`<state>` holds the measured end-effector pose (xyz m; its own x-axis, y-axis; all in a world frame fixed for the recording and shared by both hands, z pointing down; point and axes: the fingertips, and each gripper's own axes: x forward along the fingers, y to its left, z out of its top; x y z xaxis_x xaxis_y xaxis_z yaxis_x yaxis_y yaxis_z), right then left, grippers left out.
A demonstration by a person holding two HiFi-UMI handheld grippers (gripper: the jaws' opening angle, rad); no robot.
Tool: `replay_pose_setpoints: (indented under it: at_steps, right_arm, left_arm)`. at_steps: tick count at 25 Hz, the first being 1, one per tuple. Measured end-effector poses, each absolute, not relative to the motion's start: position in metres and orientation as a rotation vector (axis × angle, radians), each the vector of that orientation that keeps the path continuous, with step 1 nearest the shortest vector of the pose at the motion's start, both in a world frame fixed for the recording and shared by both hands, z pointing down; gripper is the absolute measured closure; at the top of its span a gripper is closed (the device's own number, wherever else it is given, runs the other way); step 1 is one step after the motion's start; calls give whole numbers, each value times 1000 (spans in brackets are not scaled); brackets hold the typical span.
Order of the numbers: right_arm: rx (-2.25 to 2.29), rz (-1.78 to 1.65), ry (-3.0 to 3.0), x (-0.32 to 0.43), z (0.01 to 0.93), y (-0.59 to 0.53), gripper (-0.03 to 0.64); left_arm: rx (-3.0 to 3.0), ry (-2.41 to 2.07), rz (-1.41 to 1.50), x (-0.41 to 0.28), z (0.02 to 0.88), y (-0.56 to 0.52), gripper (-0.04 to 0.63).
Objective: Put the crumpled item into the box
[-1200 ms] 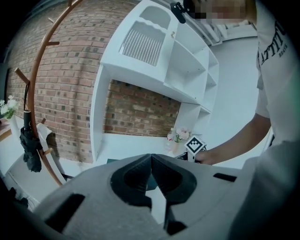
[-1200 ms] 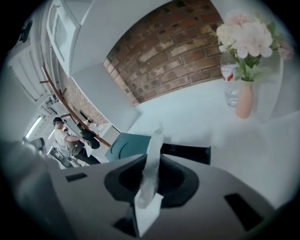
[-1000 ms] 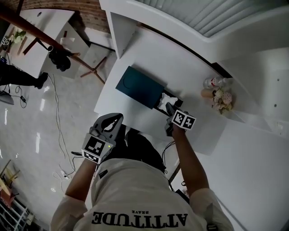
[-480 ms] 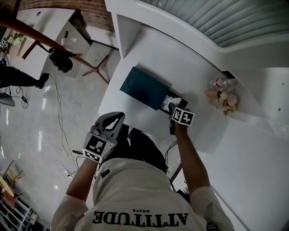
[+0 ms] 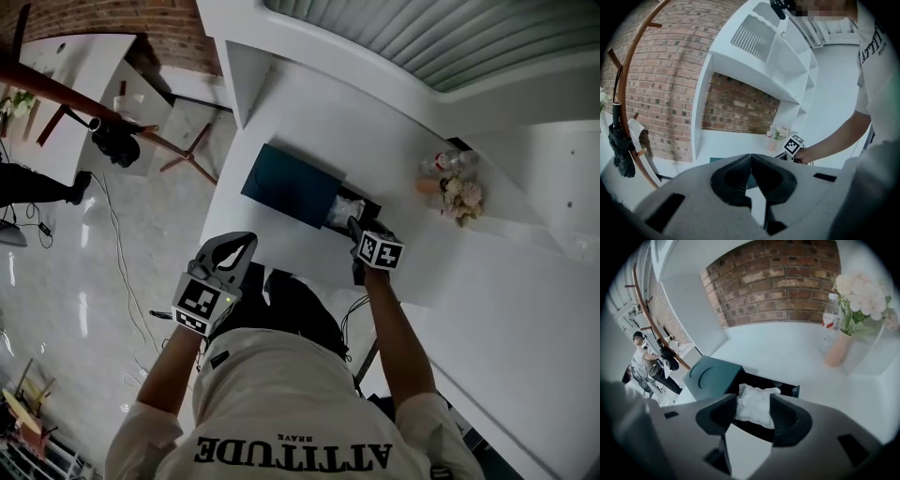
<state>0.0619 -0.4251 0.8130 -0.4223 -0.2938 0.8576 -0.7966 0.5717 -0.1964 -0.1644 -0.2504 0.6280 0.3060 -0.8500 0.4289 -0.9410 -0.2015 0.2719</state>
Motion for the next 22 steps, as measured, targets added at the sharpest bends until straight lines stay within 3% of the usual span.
replay_pose_setpoints:
  at_steps: [22]
  right_arm:
    - [1020,614,-2351,66,646,-367,565]
  left_arm:
    - [2233,-1446,259,-160,606,-243,569]
